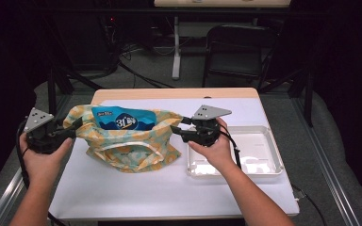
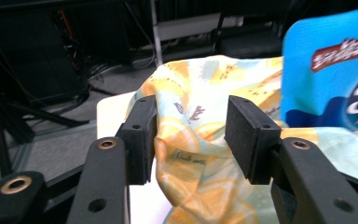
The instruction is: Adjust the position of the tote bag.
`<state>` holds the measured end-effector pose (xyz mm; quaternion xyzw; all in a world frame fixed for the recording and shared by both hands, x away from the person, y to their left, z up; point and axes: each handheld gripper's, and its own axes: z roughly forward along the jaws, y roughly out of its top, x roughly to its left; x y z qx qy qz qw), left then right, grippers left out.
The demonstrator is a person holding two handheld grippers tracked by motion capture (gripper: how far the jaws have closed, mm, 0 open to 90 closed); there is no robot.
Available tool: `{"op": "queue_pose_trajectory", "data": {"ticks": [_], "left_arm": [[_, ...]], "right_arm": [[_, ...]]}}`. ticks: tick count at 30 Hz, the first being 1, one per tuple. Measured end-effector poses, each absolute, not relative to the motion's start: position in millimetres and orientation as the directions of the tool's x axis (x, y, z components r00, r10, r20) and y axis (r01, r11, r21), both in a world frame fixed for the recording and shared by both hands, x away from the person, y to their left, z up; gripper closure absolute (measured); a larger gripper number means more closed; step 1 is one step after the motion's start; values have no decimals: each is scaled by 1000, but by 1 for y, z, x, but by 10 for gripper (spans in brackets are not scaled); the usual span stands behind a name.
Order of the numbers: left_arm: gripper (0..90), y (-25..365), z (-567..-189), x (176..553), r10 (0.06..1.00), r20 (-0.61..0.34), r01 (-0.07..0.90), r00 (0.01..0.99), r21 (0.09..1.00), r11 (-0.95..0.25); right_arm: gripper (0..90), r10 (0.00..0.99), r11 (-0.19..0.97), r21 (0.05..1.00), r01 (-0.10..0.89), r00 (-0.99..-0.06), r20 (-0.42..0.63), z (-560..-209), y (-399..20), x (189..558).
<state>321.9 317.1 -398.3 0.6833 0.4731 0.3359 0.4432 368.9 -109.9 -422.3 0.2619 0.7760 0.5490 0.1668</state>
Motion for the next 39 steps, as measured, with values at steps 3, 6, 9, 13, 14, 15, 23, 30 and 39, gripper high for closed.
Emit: {"op": "queue_pose_trajectory", "data": {"ticks": [3,6,9,13,14,15,23,30,39], "left_arm": [[521,318,-401,319,945,20,346,326,928,-139],[508,320,-405,316,944,-9,353,329,929,-114],[491,320,-409,314,944,-22,361,329,927,-104],[479,322,-415,313,940,-74,364,332,930,-55],[476,323,-417,313,936,-101,365,338,931,-31],[470,323,-418,313,934,-107,369,340,929,-27],[446,317,-431,311,923,-90,363,374,930,-56],[441,314,-439,311,917,-88,370,389,927,-68],[474,309,-447,308,908,-99,389,406,918,-74]], "right_arm": [[509,592,243,943,226,-805,40,-425,-111,366],[499,599,241,943,229,-800,41,-428,-113,366],[498,596,224,945,239,-800,61,-430,-116,364],[498,592,205,948,245,-802,79,-434,-118,362],[498,592,203,947,250,-802,85,-435,-118,362],[498,589,216,941,260,-804,87,-437,-117,362],[498,590,215,935,281,-801,105,-444,-114,366],[526,573,231,924,304,-810,123,-449,-110,362],[505,555,279,914,294,-826,96,-461,-99,346]]}}
